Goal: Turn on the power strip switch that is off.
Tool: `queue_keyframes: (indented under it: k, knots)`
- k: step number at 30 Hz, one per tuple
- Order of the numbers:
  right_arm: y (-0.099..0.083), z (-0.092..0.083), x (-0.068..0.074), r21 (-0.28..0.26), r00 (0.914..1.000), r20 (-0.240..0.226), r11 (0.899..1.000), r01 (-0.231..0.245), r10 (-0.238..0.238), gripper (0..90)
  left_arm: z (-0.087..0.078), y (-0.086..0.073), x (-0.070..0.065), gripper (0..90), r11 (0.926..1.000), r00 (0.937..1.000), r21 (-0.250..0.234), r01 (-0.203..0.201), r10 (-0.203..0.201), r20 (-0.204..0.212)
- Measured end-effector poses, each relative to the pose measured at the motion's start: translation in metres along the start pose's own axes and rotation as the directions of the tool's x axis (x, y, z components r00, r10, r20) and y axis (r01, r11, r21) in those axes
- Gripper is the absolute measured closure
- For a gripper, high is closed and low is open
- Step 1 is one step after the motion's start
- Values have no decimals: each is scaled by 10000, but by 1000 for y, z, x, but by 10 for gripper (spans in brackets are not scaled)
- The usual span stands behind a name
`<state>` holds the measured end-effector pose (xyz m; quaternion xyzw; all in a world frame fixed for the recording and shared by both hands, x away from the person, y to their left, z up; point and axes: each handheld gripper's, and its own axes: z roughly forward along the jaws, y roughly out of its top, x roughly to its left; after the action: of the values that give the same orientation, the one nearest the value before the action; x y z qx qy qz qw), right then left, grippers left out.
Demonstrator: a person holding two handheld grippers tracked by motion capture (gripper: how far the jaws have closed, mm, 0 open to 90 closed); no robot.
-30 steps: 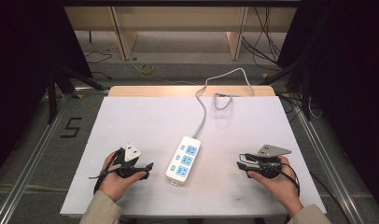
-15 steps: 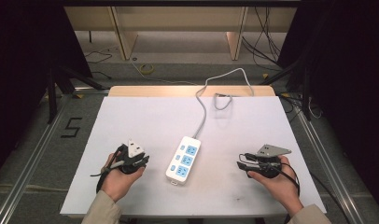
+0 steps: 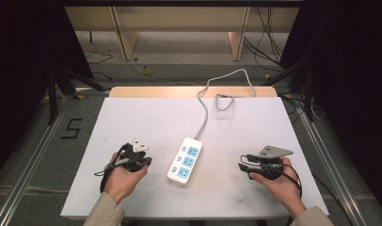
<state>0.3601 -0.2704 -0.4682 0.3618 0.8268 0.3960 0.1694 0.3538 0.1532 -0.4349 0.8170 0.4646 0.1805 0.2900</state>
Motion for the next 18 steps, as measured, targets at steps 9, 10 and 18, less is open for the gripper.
queue_keyframes:
  k: [9, 10, 18]
  knots:
    - [0, 0, 1, 39, 10000, 10, 10000, 13, -13, 495, 2, 6, -3, 898, 9991, 9996, 362, 214, -220, 173]
    - [0, 0, 1, 39, 10000, 10, 10000, 13, -13, 495, 2, 7, -4, 898, 9991, 9996, 383, 191, -199, 202]
    - [-1, 0, 0, 67, 10000, -20, 10000, -14, 14, 487, 4, 14, -8, 898, 9983, 9991, 542, 191, -212, 371]
